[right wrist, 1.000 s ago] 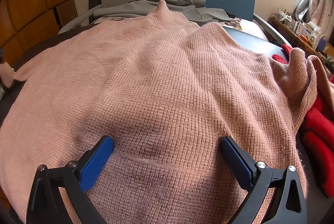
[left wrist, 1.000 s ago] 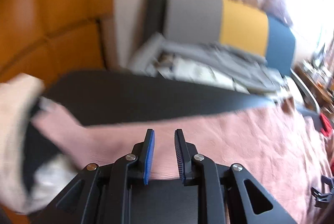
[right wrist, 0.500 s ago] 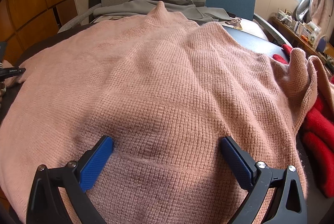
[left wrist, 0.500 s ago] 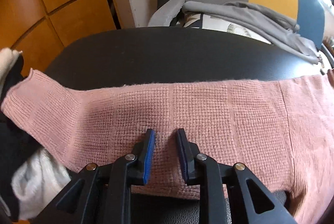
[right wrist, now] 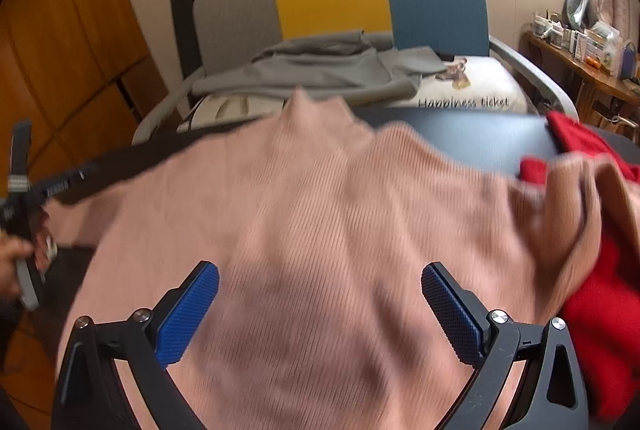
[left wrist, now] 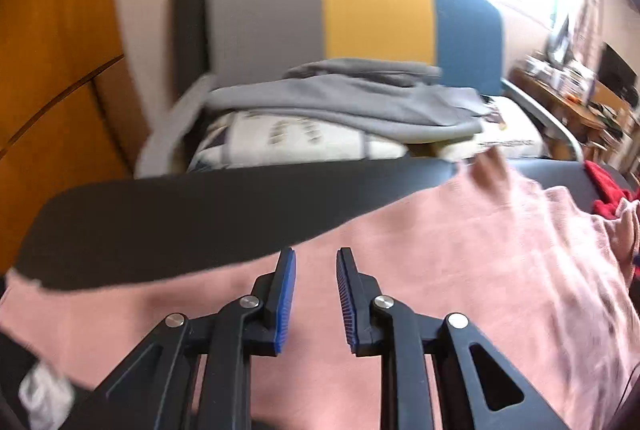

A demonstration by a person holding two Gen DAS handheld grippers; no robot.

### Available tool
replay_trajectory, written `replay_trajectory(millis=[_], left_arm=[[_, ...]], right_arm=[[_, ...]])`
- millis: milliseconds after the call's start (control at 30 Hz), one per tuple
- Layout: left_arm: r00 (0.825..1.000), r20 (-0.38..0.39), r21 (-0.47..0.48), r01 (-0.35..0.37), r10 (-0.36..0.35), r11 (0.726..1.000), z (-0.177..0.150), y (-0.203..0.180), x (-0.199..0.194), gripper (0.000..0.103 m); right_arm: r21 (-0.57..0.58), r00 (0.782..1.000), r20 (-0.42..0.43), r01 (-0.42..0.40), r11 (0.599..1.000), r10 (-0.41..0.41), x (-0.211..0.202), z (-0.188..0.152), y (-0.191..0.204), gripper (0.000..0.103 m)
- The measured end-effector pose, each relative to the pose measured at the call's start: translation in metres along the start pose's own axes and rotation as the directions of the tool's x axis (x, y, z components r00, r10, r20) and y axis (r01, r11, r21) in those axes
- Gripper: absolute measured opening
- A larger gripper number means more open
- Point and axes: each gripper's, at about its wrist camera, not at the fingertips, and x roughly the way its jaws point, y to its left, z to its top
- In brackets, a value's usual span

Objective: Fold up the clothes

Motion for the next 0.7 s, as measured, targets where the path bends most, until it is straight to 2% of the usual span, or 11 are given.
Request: replay_trajectory(millis=[133, 333, 467, 567, 700], left_arm=[[0.997, -0.045, 0.046, 0.059, -0.057, 0.997, 0.025, -0.046, 0.049, 0.021], [0.996, -0.078, 0.113, 0.048, -0.039, 0.992, 0.037, -0.085, 0.097, 0.021], [0.993, -0.121, 0.083, 0.022, -0.012, 0.996, 0.034, -0.081, 0.123, 0.022], [0.995, -0.103, 0.048, 0.0, 0.005, 0.999, 0.026, -0.071, 0.123, 0.024], [0.996, -0.088, -0.034, -0.016, 0.013, 0.999, 0.017, -0.051, 0.121, 0.025]], right_arm=[[0.014, 0.999, -0.033, 0.009, 1.0, -0.009, 0.043, 0.043, -0.011, 0.102], [0.016, 0.994, -0.105, 0.042, 0.999, -0.04, 0.1, 0.07, -0.029, 0.1], [-0.026, 0.983, -0.161, 0.085, 0.996, -0.089, 0.128, 0.071, -0.036, 0.1], [-0.03, 0.971, -0.21, 0.113, 0.993, -0.117, 0.144, 0.066, -0.045, 0.1], [-0.058, 0.968, -0.206, 0.137, 0.989, -0.146, 0.152, 0.067, -0.045, 0.103]])
